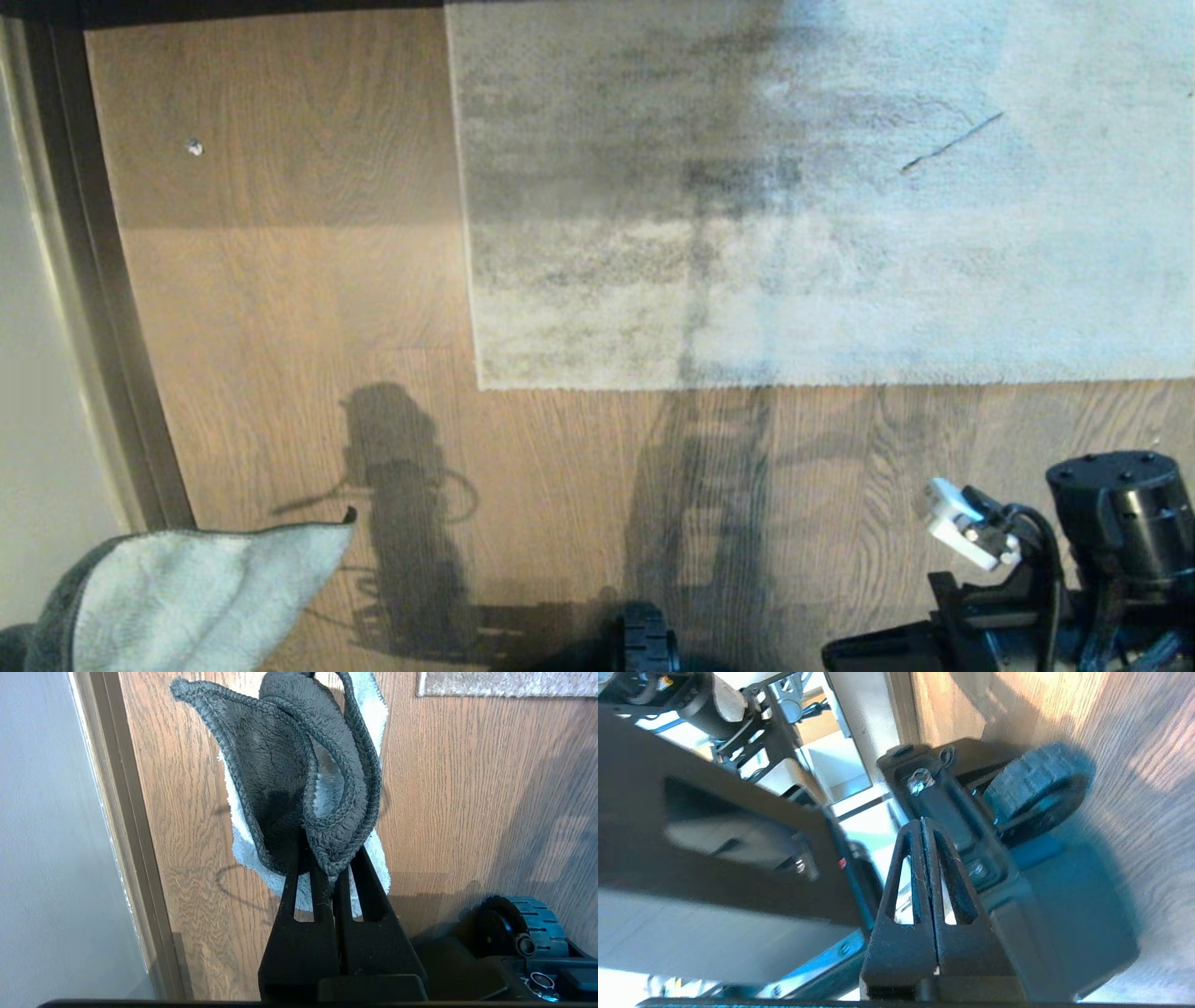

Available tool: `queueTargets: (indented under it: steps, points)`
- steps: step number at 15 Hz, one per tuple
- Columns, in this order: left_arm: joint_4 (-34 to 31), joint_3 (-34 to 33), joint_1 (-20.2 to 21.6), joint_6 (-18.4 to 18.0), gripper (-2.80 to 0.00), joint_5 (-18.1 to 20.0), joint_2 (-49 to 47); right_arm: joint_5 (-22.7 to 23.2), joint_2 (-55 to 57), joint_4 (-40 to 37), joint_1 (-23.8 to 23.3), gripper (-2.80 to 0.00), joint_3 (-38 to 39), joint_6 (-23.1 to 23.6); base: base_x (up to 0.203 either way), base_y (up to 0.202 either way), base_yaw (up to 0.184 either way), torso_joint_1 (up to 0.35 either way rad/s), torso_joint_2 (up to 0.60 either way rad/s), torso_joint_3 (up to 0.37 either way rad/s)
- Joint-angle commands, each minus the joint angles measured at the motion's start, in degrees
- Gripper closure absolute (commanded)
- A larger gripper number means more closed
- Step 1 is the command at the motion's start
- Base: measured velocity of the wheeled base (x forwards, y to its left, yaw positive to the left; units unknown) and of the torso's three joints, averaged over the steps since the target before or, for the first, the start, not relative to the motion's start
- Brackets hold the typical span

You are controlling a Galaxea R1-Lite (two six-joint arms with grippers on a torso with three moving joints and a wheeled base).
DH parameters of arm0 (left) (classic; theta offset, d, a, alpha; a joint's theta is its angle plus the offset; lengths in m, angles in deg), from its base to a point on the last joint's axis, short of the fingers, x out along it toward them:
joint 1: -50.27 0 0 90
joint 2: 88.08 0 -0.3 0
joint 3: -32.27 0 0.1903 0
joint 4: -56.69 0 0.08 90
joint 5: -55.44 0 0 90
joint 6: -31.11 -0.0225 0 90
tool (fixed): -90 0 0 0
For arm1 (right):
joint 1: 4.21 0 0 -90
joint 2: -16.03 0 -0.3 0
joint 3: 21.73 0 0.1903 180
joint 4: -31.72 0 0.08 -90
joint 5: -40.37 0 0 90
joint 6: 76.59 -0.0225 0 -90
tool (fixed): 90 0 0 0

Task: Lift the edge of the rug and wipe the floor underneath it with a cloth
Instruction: Lift up the carpet

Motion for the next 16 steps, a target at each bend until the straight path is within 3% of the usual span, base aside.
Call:
queueTargets:
  steps: [1,5,7,10,16]
  points:
    - [0.0,0.0,0.0,0.02,0.0,-0.02,0.02,-2.57,5.23,3.7,0.87,0.0,-0.11,-0.14,0.0,0.0,0.0,0.0,0.0,0.0]
    - [0.07,0.01,0.0,0.02,0.0,-0.02,0.02,-6.25,6.79,10.08,4.57,0.0,-0.41,-7.62,0.0,0.0,0.0,0.0,0.0,0.0]
    - [0.08,0.0,0.0,0.02,0.0,-0.02,0.02,-10.1,9.61,13.84,6.62,0.0,-0.19,-8.67,0.0,0.0,0.0,0.0,0.0,0.0]
    - [0.08,0.0,0.0,0.02,0.0,-0.02,0.02,-11.32,13.27,19.87,7.38,0.0,0.01,-9.07,0.0,0.0,0.0,0.0,0.0,0.0]
    - [0.08,0.0,0.0,0.02,0.0,-0.02,0.02,-12.58,14.75,20.68,9.27,0.0,-0.06,-12.66,0.0,0.0,0.0,0.0,0.0,0.0]
